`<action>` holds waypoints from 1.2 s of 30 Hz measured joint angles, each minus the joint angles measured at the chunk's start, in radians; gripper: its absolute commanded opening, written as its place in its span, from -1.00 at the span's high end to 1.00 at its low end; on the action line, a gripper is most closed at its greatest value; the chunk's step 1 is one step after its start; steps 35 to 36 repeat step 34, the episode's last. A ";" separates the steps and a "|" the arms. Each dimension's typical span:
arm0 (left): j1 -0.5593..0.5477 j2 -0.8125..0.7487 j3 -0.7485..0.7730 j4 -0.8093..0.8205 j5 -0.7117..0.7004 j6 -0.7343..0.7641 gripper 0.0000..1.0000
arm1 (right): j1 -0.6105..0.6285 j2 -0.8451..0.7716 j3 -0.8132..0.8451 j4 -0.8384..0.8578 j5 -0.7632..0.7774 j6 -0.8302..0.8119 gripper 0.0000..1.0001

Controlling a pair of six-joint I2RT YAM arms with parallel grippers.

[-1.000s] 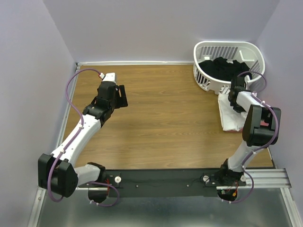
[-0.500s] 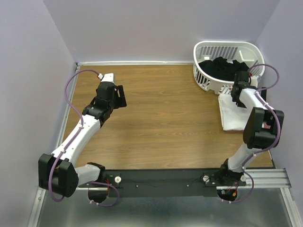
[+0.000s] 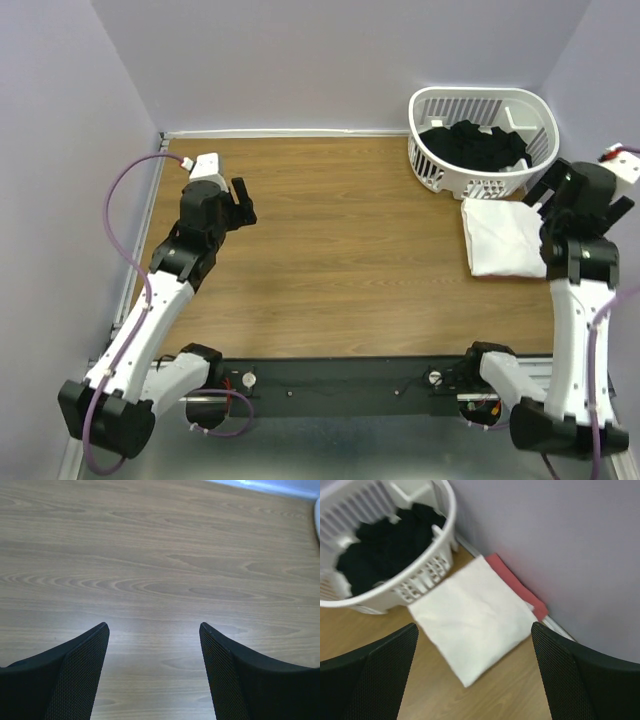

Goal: Fold and stack the t-shirts
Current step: Reset both grippers

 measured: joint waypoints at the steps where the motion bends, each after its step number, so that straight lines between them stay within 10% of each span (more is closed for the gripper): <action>1: 0.000 -0.013 0.002 -0.009 -0.005 -0.001 -0.62 | 0.003 -0.059 0.009 -0.011 -0.040 0.009 -1.00; 19: 0.000 -0.614 0.134 -0.182 -0.274 -0.035 -0.97 | 0.238 -0.695 -0.103 0.076 -0.238 -0.015 -1.00; 36: 0.000 -0.640 0.083 -0.187 -0.314 -0.012 -0.97 | 0.263 -0.793 -0.199 0.111 -0.240 -0.107 -1.00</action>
